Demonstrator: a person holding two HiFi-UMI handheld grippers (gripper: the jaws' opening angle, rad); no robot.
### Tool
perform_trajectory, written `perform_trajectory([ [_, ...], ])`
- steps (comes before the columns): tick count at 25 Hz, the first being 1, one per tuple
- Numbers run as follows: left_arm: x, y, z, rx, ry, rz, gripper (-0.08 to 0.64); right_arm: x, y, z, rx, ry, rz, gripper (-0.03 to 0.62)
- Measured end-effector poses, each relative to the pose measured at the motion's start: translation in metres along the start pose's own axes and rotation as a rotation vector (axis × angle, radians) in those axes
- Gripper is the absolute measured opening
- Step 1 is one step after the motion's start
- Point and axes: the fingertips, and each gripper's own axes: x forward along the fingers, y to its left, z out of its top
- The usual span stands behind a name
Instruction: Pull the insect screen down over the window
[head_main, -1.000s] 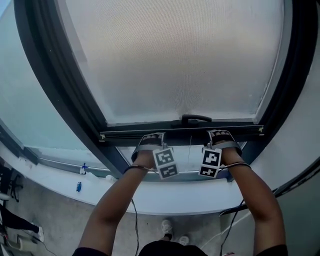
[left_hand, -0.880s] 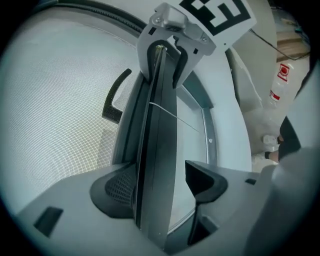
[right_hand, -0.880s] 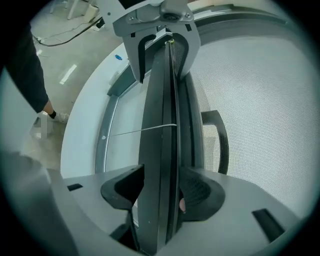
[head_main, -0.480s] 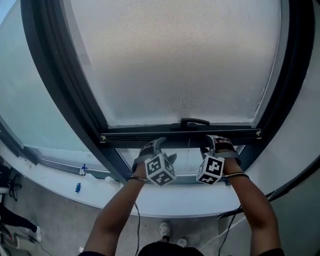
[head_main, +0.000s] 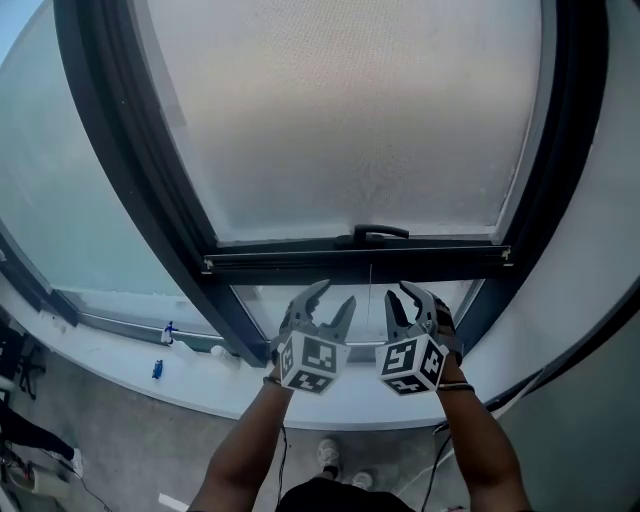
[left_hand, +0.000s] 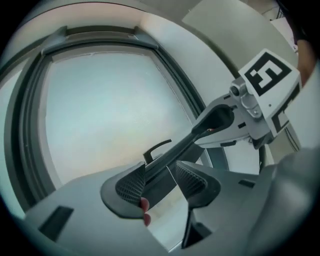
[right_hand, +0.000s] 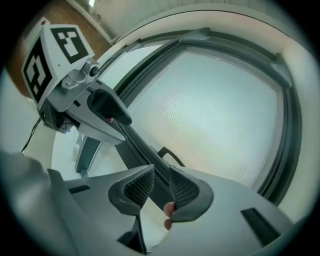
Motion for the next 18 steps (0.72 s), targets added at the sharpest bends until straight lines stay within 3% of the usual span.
perform_trajectory([
  [8, -0.051, -0.001, 0.020, -0.134, -0.079, 0.143, 0.029, -0.049, 0.009, 0.000, 0.141, -0.032, -0.037, 0.006],
  [14, -0.077, -0.010, 0.006, -0.242, -0.076, 0.168, 0.003, -0.073, 0.015, -0.008, 0.329, -0.059, -0.054, 0.005],
  [18, -0.093, -0.011, -0.010, -0.366, -0.082, 0.169, 0.003, -0.090, 0.013, -0.007, 0.496, -0.108, -0.080, 0.005],
])
